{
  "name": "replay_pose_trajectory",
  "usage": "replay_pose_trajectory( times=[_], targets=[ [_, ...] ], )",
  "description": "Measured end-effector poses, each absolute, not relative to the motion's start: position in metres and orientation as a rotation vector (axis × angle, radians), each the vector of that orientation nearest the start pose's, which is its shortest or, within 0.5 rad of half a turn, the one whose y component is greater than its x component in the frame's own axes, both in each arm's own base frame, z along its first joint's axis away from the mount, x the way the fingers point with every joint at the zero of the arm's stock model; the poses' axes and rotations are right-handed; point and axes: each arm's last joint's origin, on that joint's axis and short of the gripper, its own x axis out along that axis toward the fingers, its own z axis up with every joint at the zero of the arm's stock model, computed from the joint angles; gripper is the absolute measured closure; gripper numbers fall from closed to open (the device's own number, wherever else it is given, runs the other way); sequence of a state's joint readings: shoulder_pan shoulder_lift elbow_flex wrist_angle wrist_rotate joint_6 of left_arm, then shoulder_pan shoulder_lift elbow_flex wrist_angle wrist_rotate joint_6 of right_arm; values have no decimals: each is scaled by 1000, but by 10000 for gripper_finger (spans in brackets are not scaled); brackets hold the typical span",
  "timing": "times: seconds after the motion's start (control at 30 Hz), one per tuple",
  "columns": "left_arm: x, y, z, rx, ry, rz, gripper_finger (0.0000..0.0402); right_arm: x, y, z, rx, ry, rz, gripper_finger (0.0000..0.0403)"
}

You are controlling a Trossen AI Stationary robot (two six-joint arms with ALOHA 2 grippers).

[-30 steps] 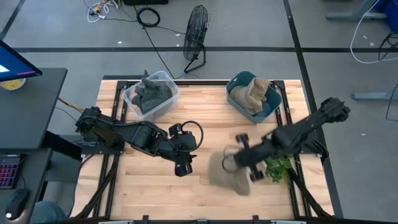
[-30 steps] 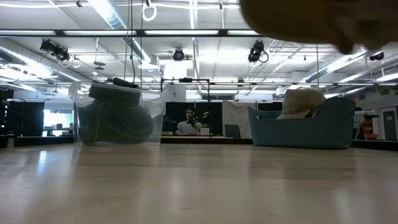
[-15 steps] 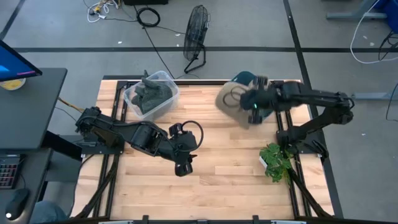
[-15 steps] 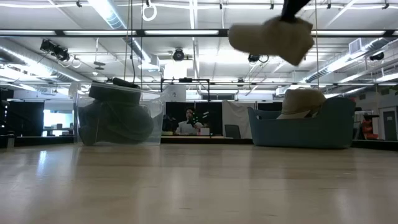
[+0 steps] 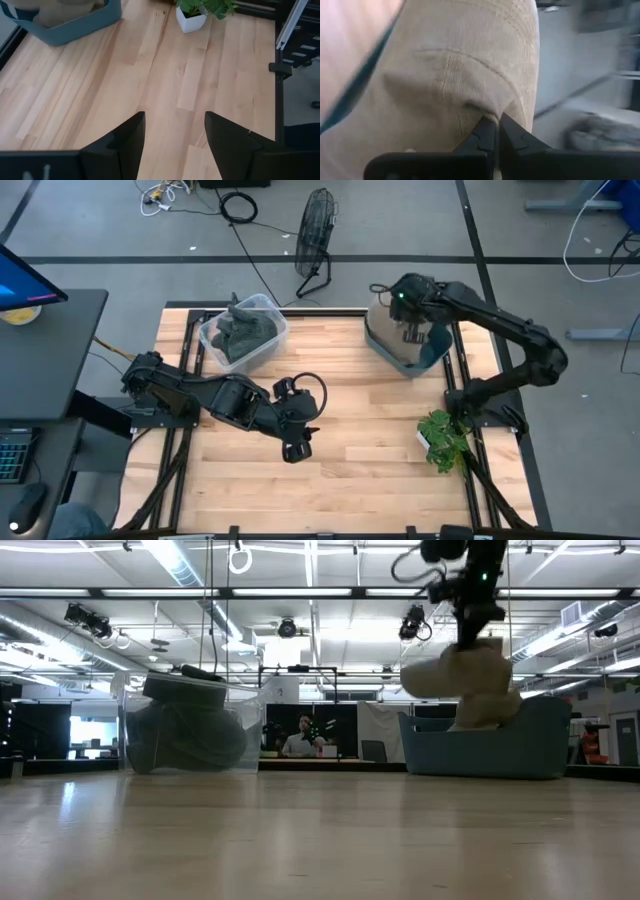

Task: Pick & Place hat
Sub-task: Put the light brown cap into the blue bin, then return to Home Position

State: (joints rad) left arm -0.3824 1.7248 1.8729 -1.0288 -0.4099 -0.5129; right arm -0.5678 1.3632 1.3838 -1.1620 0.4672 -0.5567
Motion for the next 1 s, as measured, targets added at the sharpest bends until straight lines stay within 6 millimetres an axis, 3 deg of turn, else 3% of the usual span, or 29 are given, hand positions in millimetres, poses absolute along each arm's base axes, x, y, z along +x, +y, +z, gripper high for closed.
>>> replay_pose_trajectory(
  times=[0.13,0.3,0.47,0.77,1.0],
  targets=[
    [334,-122,389,-155,755,224,193,192,-155,304,-295,1509,-530,401],
    [335,-122,389,-156,752,224,193,179,-155,260,-315,1658,-445,401],
    [335,-122,389,-157,752,225,193,173,-153,237,-296,1699,-438,392],
    [338,-113,389,-168,750,249,193,177,-157,240,-320,1660,-480,326],
    [339,-111,389,-171,748,254,193,173,-152,264,-245,1702,-502,265]
  ],
)
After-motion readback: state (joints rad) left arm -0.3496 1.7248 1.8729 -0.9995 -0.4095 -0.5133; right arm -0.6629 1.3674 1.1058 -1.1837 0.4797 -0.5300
